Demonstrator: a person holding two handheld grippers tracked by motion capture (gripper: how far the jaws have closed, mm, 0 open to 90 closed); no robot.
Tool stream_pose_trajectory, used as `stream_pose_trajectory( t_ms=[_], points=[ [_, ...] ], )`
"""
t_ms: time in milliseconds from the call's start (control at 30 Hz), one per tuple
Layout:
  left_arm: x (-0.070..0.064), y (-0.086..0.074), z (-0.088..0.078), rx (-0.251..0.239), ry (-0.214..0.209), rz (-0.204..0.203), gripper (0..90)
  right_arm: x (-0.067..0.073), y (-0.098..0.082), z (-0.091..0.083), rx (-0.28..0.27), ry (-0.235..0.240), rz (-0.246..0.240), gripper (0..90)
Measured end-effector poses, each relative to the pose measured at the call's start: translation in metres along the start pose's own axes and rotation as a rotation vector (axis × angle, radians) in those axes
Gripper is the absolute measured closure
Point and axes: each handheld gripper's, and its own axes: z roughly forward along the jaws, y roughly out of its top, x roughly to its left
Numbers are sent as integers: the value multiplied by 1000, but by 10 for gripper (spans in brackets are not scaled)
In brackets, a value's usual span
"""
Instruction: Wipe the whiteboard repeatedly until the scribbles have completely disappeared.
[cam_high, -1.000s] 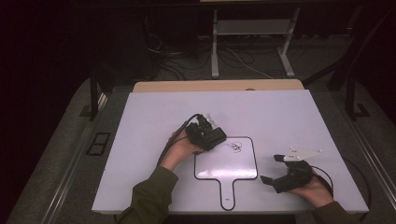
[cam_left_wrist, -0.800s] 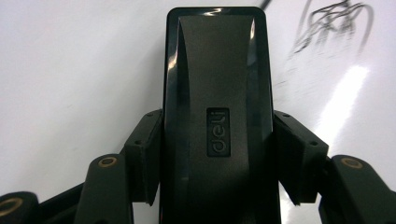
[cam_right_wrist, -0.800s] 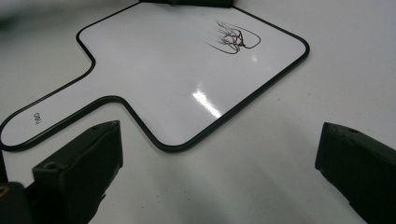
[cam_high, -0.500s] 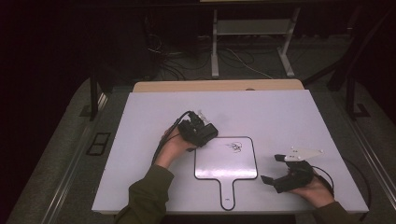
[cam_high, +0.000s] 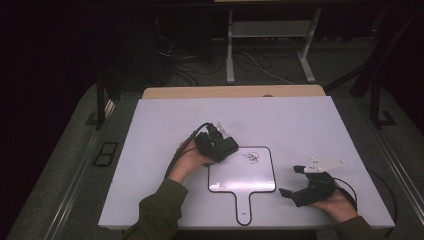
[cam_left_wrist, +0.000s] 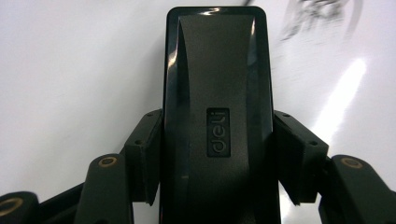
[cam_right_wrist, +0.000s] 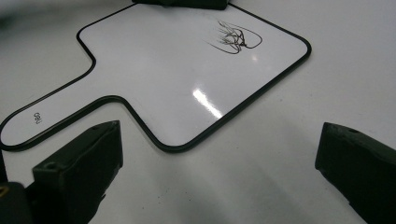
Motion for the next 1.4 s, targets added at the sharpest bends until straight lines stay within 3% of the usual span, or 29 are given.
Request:
stream_pose_trajectory(
  t_ms=[167,600,700,800,833,967,1000,1067,1133,1333,1400],
  points=[
    [-9,5,3,-11,-25,19,390,0,0,-1,-1,-2,4,0],
    [-11,25,15,-32,-38,32,390,1,1,0,0,0,-1,0],
    [-13,35,19,-23,-41,43,390,1,1,0,-1,1,0,0],
    [-15,46,24,-15,-45,81,390,0,0,-1,0,2,3,0],
    [-18,49,27,-32,-49,64,390,0,0,-1,-1,2,3,0],
    [-19,60,31,-8,-49,113,390,0,0,-1,-1,2,1,0],
    [-21,62,32,-19,-54,90,390,0,0,-1,0,4,2,0],
    [-21,66,33,4,-56,108,390,0,0,-1,1,5,2,0],
    [-26,69,36,-15,-57,83,390,0,0,-1,0,5,2,0],
    [-35,74,39,-20,-66,96,390,0,0,-1,0,5,2,0],
    [-38,75,39,-18,-68,122,390,0,0,-1,-2,4,0,0]
  ],
)
